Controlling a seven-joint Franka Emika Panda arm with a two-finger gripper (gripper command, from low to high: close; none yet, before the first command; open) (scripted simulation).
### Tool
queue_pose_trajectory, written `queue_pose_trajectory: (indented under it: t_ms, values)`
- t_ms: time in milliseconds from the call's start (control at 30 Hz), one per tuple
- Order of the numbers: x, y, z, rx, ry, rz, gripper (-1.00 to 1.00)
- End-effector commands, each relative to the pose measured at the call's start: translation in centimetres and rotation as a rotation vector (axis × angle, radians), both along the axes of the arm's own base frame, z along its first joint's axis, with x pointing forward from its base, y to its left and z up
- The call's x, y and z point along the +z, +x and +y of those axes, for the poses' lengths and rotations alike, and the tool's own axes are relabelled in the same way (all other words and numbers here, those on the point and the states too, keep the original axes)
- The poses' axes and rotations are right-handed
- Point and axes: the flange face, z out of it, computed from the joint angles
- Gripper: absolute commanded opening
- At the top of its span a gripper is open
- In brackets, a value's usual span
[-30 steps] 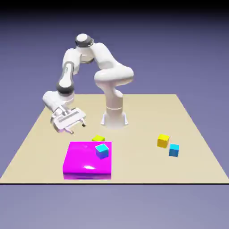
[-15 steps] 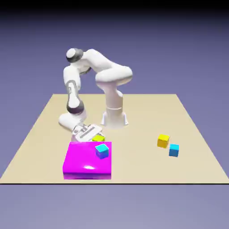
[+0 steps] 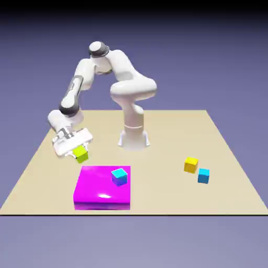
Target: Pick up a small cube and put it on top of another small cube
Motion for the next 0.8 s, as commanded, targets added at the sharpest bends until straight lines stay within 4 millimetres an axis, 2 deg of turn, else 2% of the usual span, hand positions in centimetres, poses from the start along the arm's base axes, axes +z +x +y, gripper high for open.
queue_pose_trajectory:
  t_ms: [0,200,300,433,600,767]
  values:
    - [0.6,1.5,-0.1,0.006,-0.02,0.012,-1.0]
    - [5.3,10.4,0.7,0.021,-0.126,0.033,-1.0]
    - [6.4,14.5,3.2,0.053,-0.157,0.006,-1.0]
    - [7.5,19.4,7.7,0.103,-0.181,-0.048,-1.0]
    - [9.2,24.3,14.4,0.165,-0.18,-0.134,-1.0]
    - [6.5,25.7,23.4,0.302,-0.142,-0.213,-1.0]
